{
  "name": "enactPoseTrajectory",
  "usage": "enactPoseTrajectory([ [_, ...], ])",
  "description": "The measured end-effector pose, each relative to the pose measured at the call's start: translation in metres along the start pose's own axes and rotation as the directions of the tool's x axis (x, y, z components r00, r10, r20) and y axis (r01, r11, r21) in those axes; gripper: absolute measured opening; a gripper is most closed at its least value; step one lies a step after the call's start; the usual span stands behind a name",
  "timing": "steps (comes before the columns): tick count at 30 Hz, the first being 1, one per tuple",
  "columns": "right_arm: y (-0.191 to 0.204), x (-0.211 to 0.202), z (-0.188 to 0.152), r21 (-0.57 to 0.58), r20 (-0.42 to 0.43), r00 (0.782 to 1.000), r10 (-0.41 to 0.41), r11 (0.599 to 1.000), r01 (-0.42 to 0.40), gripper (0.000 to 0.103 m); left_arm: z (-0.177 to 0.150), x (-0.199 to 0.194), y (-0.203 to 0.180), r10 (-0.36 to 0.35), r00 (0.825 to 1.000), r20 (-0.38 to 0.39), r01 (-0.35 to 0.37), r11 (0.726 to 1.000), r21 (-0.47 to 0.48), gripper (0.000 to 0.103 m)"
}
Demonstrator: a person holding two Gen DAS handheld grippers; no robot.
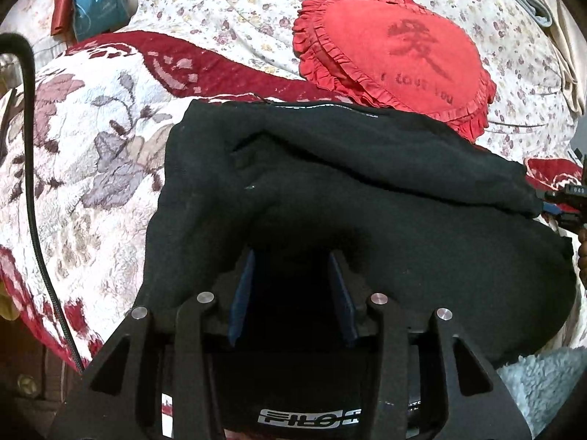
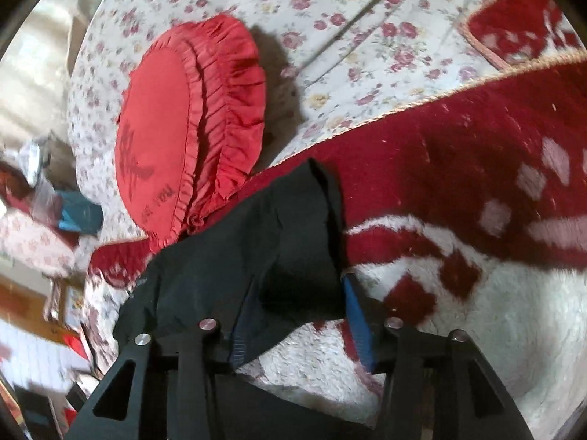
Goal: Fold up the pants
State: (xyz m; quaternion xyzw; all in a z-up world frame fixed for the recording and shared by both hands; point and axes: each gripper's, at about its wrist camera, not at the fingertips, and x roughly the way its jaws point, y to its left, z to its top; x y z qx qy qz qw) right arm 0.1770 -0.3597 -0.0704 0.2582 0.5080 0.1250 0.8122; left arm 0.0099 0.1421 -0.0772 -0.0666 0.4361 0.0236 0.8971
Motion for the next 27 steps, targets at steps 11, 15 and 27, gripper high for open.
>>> enactPoseTrajectory([
  [11, -0.006, -0.037, 0.01, -0.13, 0.075, 0.968, -0.242, 0.96, 0.25, 0.011, 0.001, 0.0, 0.001, -0.008, 1.0, -0.004, 0.008, 1.0, 0.001, 0.041],
  [15, 0.006, -0.037, -0.001, -0.169, 0.1, 0.952, -0.288, 0.938, 0.302, 0.016, 0.006, -0.002, 0.007, -0.044, 0.999, -0.01, 0.044, 0.999, -0.014, 0.041],
  [27, 0.086, 0.004, -0.039, -0.444, 0.231, 0.937, -0.262, 0.829, 0.341, 0.017, 0.101, -0.019, 0.042, -0.06, 0.992, 0.108, 0.062, 0.998, -0.013, 0.065],
])
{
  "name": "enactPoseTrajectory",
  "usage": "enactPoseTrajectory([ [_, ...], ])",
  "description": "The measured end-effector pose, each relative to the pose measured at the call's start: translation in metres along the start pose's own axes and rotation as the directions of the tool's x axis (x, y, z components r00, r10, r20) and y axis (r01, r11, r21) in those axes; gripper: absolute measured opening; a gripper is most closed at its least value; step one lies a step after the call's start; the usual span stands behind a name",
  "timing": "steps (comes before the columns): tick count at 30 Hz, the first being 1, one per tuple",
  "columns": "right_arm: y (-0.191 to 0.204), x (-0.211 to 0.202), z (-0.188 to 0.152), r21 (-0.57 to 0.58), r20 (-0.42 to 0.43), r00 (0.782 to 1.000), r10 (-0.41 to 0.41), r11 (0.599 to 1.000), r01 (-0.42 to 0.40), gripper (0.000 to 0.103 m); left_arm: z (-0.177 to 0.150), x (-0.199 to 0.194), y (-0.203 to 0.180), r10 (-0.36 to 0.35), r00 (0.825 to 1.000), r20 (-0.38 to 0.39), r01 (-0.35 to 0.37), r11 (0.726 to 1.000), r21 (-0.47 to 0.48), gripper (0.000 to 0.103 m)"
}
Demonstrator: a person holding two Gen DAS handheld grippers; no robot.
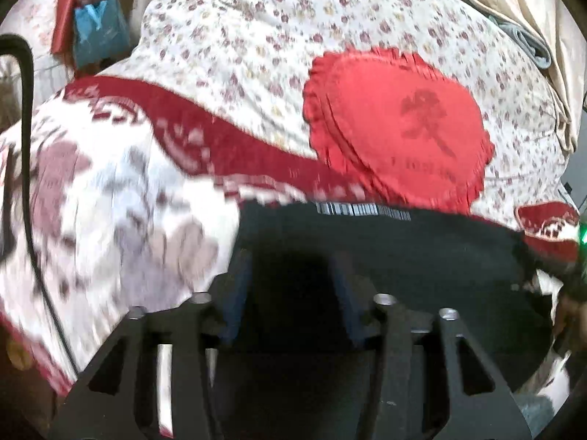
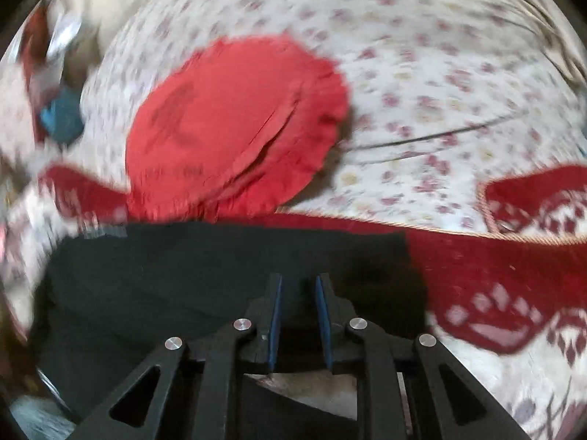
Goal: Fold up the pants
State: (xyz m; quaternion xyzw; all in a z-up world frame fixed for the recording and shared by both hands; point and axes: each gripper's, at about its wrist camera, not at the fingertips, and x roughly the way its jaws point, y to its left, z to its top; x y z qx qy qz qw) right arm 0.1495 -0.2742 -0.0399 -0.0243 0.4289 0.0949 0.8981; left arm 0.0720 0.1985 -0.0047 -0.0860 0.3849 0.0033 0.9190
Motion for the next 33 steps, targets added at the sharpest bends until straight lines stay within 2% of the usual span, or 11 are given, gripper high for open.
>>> enactPoseTrajectory([
  [3, -0.006, 0.028, -0.017, -0.008, -0.057, 0.998, -0.028, 1.0, 0.028, 0.017, 0.03, 0.027, 0.015, 0.035, 0.999, -0.034, -0.034, 0.999, 0.037, 0.07],
  [6, -0.014, 0.027, -0.029, 0.033, 0.016, 1.0, 0.025, 0.999, -0.026, 0.02, 0.047, 0.065, 0.028, -0.053, 0.993, -0.103, 0.063, 0.993, 0.099, 0.07],
  [10, -0.013, 0.029, -0.028, 0.045, 0.032, 0.999, 0.036, 0.998, -0.038, 0.021, 0.05, 0.107, 0.042, -0.156, 0.967, -0.202, 0.171, 0.983, 0.06, 0.07],
  [15, -0.012, 0.03, -0.03, 0.049, 0.044, 0.998, 0.037, 0.998, -0.04, 0.021, 0.041, 0.135, 0.044, -0.191, 0.942, -0.275, 0.227, 0.968, 0.106, 0.07],
  [18, -0.013, 0.03, -0.031, 0.054, 0.046, 0.998, 0.043, 0.998, -0.045, 0.021, 0.04, 0.139, 0.044, -0.22, 0.94, -0.26, 0.261, 0.957, 0.131, 0.07],
  [22, -0.013, 0.03, -0.031, 0.059, 0.048, 0.998, 0.047, 0.997, -0.049, 0.021, 0.04, 0.141, 0.048, -0.255, 0.936, -0.241, 0.286, 0.952, 0.105, 0.068],
  [24, -0.013, 0.03, -0.031, 0.059, 0.049, 0.998, 0.046, 0.997, -0.049, 0.021, 0.041, 0.143, 0.044, -0.267, 0.931, -0.251, 0.301, 0.947, 0.111, 0.051],
  [28, -0.013, 0.03, -0.031, 0.059, 0.05, 0.998, 0.045, 0.997, -0.048, 0.021, 0.045, 0.132, 0.042, -0.236, 0.948, -0.212, 0.266, 0.956, 0.125, 0.031],
  [29, -0.013, 0.03, -0.031, 0.058, 0.05, 0.998, 0.045, 0.997, -0.048, 0.021, 0.046, 0.128, 0.042, -0.236, 0.952, -0.195, 0.262, 0.957, 0.124, 0.017],
  [30, -0.013, 0.03, -0.031, 0.059, 0.05, 0.998, 0.046, 0.997, -0.049, 0.021, 0.048, 0.124, 0.043, -0.231, 0.956, -0.183, 0.255, 0.959, 0.121, 0.011],
  [33, -0.013, 0.03, -0.031, 0.06, 0.051, 0.998, 0.046, 0.997, -0.049, 0.021, 0.049, 0.118, 0.042, -0.201, 0.964, -0.176, 0.225, 0.966, 0.128, 0.008],
])
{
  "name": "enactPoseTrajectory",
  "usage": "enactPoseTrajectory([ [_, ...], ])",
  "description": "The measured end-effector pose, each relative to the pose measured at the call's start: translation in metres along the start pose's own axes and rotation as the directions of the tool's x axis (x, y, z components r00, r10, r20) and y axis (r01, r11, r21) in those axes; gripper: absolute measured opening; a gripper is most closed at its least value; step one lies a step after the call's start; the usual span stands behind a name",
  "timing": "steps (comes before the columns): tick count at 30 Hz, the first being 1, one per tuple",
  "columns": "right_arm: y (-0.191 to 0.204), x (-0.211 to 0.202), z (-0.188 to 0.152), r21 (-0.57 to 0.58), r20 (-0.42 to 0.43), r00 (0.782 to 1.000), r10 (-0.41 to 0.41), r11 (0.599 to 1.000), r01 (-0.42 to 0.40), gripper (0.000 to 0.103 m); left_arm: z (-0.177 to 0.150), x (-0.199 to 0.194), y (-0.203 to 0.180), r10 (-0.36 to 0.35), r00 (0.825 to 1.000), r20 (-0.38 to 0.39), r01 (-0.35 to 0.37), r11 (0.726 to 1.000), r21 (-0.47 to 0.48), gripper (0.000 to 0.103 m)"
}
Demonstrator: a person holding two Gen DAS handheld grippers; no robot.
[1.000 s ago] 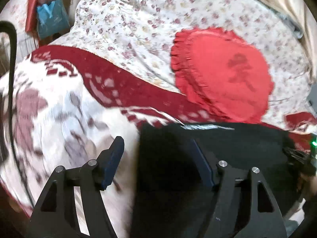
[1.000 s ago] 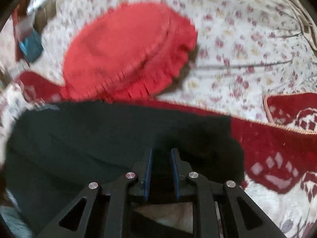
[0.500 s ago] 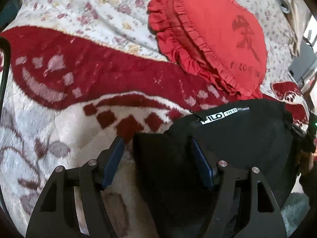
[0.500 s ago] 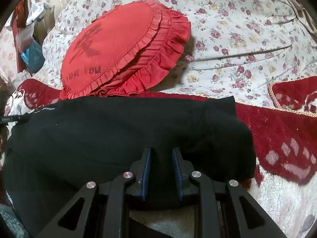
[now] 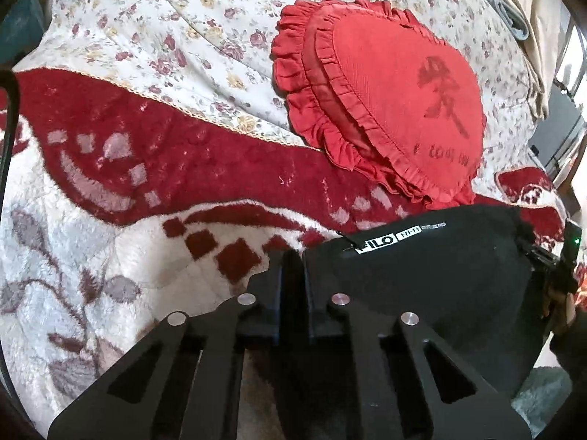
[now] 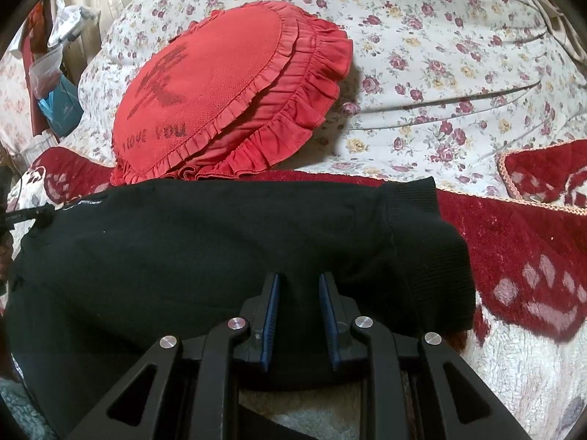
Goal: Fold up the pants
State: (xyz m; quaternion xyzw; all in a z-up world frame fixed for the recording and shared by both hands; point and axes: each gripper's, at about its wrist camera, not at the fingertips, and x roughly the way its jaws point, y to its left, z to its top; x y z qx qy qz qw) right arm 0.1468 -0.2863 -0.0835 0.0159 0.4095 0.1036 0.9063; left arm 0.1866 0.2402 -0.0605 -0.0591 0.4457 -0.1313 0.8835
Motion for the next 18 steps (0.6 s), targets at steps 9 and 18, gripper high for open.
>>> enactPoseTrajectory([
  [9, -0.019, -0.001, 0.017, 0.094, -0.1, 0.989, 0.106, 0.991, -0.097, 0.023, 0.016, -0.043, -0.035, 0.168, 0.979, 0.111, -0.176, 0.982, 0.07, 0.007],
  [18, -0.122, -0.021, 0.085, 0.354, -0.176, 0.978, 0.112, 0.934, -0.044, 0.024, 0.029, -0.021, -0.051, 0.32, 0.941, 0.109, -0.327, 0.944, 0.052, 0.007],
])
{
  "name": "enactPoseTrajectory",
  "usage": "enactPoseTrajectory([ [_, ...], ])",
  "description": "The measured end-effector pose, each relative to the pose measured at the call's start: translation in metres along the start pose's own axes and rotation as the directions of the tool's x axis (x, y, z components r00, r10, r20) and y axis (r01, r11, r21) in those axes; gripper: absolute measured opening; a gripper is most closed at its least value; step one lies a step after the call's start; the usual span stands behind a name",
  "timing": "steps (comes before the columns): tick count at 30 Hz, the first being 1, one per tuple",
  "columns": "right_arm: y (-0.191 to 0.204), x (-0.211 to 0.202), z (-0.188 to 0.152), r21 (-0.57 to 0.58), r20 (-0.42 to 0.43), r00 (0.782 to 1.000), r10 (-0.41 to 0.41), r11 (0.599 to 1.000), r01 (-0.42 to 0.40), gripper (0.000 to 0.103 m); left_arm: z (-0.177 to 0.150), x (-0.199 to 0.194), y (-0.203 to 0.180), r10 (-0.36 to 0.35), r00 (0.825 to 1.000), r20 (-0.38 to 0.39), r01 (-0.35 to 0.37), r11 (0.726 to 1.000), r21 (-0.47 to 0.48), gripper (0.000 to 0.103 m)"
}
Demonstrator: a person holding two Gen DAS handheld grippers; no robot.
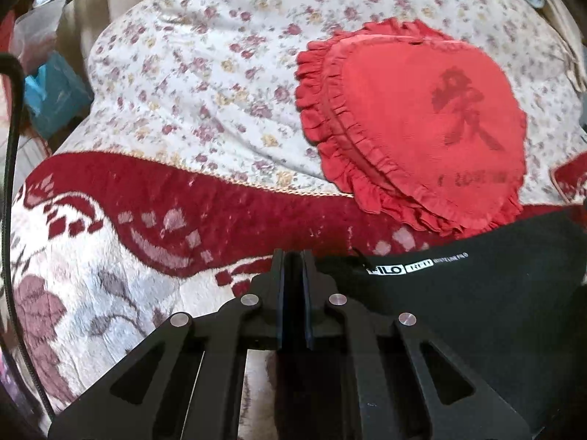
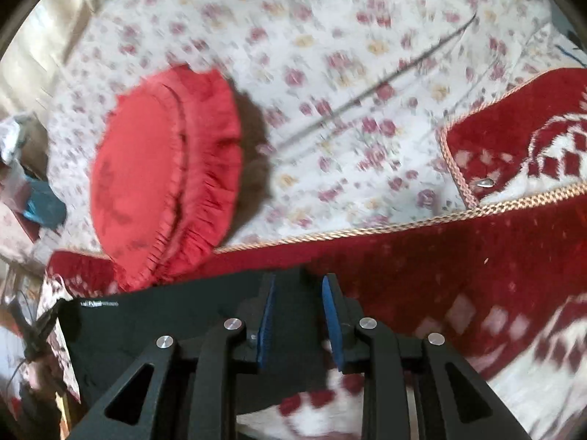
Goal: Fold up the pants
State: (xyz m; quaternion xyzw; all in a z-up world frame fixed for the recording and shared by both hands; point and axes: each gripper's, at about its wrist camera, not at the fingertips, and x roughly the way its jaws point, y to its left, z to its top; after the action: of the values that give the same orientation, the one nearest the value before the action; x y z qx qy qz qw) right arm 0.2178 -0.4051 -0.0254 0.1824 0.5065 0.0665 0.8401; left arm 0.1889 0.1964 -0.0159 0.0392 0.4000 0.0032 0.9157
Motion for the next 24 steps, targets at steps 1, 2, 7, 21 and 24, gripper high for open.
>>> enactPoseTrajectory([
  [1, -0.004, 0.007, 0.004, 0.017, -0.029, 0.999, 0.022, 1.0, -0.022, 0.024, 0.0, 0.003, 0.001, 0.005, 1.0, -0.008, -0.005, 1.0, -0.017, 0.007],
  [2, -0.007, 0.011, 0.007, 0.029, -0.042, 0.998, 0.037, 0.999, -0.036, 0.024, -0.001, 0.003, 0.001, 0.009, 1.0, -0.015, -0.009, 1.0, -0.025, 0.007],
  [7, 0.0, 0.036, 0.013, 0.018, -0.075, 0.995, 0.071, 0.997, -0.07, 0.024, -0.002, 0.007, -0.003, 0.023, 0.999, -0.033, -0.023, 1.0, -0.013, 0.007],
  [21, 0.014, 0.054, 0.01, -0.143, -0.077, 0.997, 0.024, 0.989, -0.034, 0.003, -0.001, 0.007, -0.007, 0.035, 0.999, -0.02, -0.034, 0.999, 0.009, 0.007],
  [24, 0.019, 0.035, 0.012, -0.182, 0.001, 1.0, 0.005, 0.983, -0.005, 0.003, 0.004, -0.001, -0.002, 0.04, 0.999, 0.02, -0.04, 0.999, -0.011, 0.007],
])
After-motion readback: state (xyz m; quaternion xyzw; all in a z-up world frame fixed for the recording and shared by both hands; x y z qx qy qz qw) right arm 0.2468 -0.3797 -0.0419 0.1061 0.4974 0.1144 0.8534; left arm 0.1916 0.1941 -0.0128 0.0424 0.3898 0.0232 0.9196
